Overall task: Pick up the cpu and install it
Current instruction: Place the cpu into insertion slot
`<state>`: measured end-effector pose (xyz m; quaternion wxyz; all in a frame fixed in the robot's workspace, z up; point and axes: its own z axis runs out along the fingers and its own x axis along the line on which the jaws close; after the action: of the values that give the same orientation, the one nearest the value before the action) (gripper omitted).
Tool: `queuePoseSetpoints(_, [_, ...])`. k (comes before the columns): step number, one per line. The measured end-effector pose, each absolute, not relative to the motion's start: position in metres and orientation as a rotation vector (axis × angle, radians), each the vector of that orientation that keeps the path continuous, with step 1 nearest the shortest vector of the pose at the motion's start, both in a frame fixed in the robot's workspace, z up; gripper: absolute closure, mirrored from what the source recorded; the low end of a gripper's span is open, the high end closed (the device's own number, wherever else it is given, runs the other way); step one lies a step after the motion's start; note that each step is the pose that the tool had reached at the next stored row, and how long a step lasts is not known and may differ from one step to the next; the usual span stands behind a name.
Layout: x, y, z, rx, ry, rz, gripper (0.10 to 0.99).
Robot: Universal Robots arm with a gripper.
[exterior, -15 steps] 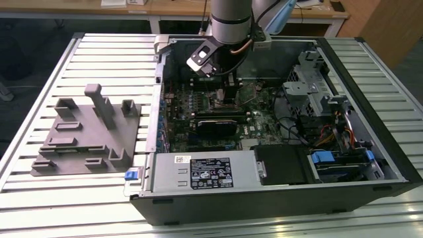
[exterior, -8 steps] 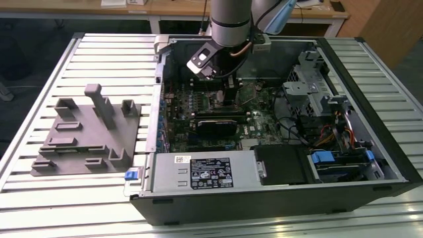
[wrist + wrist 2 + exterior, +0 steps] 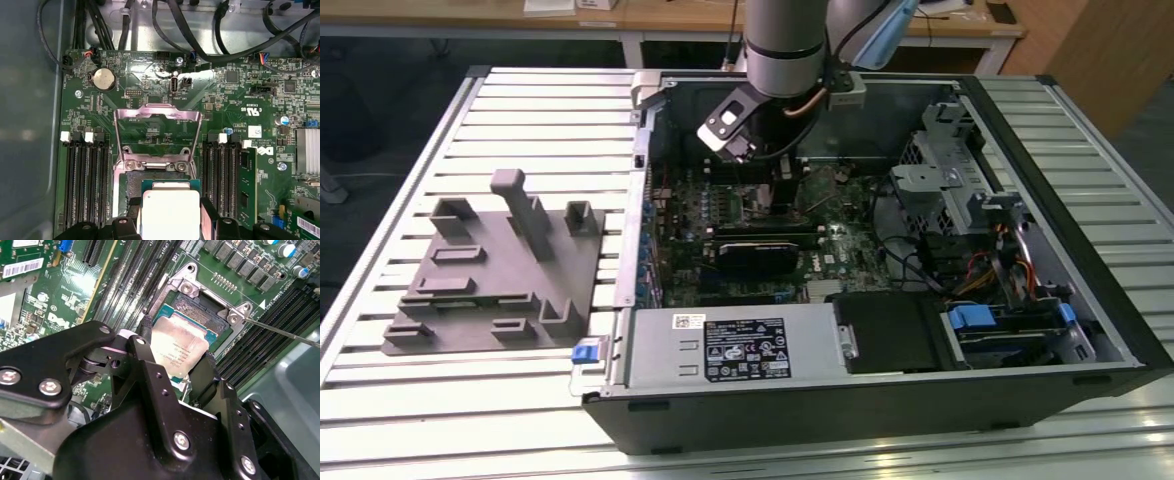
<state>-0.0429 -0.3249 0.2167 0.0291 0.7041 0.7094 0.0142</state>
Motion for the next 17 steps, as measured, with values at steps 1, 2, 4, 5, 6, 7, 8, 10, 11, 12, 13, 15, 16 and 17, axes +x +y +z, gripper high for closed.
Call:
queuePoseSetpoints(1, [-0.0429,-0.3243,0.2161,2.172,2.188,0.044,0.541])
queuePoseSetpoints(2, [-0.043,-0.3236,0.2156,2.172,2.188,0.044,0.541])
queuePoseSetpoints(4, [-0.0431,-0.3223,0.2148,2.172,2.188,0.044,0.541])
queuePoseSetpoints(5, [-0.0431,-0.3217,0.2143,2.172,2.188,0.044,0.541])
queuePoseSetpoints(6, [-0.0432,-0.3211,0.2137,2.172,2.188,0.044,0.541])
queuePoseSetpoints(7, [-0.0432,-0.3206,0.2131,2.172,2.188,0.044,0.541])
queuePoseSetpoints(8, [-0.0433,-0.3202,0.2125,2.172,2.188,0.044,0.541])
queuePoseSetpoints(10, [-0.0434,-0.3198,0.2117,2.172,2.188,0.044,0.541])
queuePoseSetpoints(11, [-0.0434,-0.3197,0.2115,2.172,2.188,0.044,0.541])
queuePoseSetpoints(12, [-0.0434,-0.3197,0.2115,2.172,2.188,0.044,0.541])
queuePoseSetpoints(13, [-0.0435,-0.3197,0.2115,2.172,2.188,0.044,0.541])
queuePoseSetpoints(15, [-0.0435,-0.3197,0.2113,2.172,2.188,0.044,0.541])
queuePoseSetpoints(16, [-0.0435,-0.3197,0.2113,2.172,2.188,0.044,0.541])
queuePoseSetpoints(17, [-0.0437,-0.3197,0.2112,2.172,2.188,0.044,0.541])
